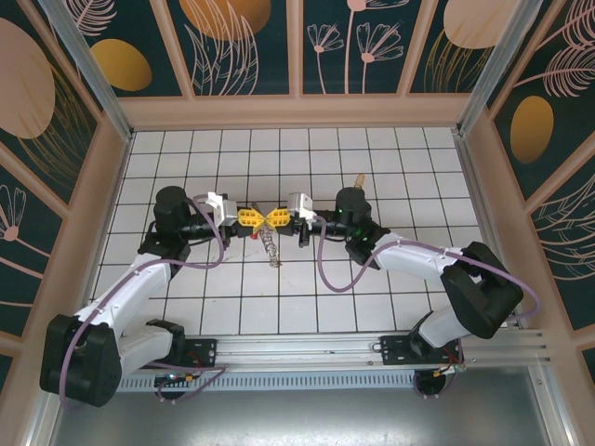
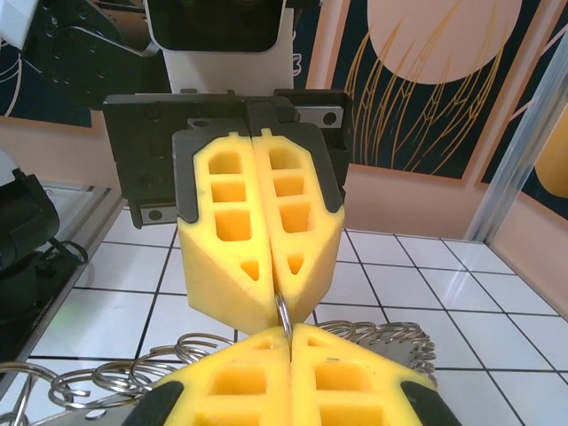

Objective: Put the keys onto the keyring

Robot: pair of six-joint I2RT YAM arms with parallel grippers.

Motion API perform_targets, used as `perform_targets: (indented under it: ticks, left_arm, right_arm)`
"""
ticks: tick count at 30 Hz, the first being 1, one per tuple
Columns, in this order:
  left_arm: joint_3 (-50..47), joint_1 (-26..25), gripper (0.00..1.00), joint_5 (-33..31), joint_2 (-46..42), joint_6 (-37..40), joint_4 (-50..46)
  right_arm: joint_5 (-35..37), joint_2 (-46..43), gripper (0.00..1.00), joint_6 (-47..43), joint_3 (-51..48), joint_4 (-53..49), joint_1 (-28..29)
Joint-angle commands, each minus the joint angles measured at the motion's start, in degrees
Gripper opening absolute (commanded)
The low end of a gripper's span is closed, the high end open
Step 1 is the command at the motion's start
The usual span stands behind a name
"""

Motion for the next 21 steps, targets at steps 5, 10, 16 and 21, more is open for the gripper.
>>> perform_targets:
  ticks: [5,10,16,21]
  left_arm:
    - [5.7,-0.31,0.0,-5.85,-0.38,10.15,-14.65]
    - [9.39,-0.36,0.0,-10.21,-0.28,20.06,-27.58]
    - [10.28,-0.44,0.0,-11.26,0.03,23.62,-31.78]
    - [10.29,-0.43,0.0,-10.4,0.22,24.61,-32.77]
  right_arm:
    - [0.5,-0.53,0.2,-13.79,3.7,-16.41,0.0]
    - [3.74,-0.39,0.3,-26.84,9.68,-36.97,-0.24]
    - [3.41,0.64,0.3,-28.08,12.37,-40.08,-0.44]
    - [3.22,1.24,0.3,-27.04,13.06,-38.52,-0.48]
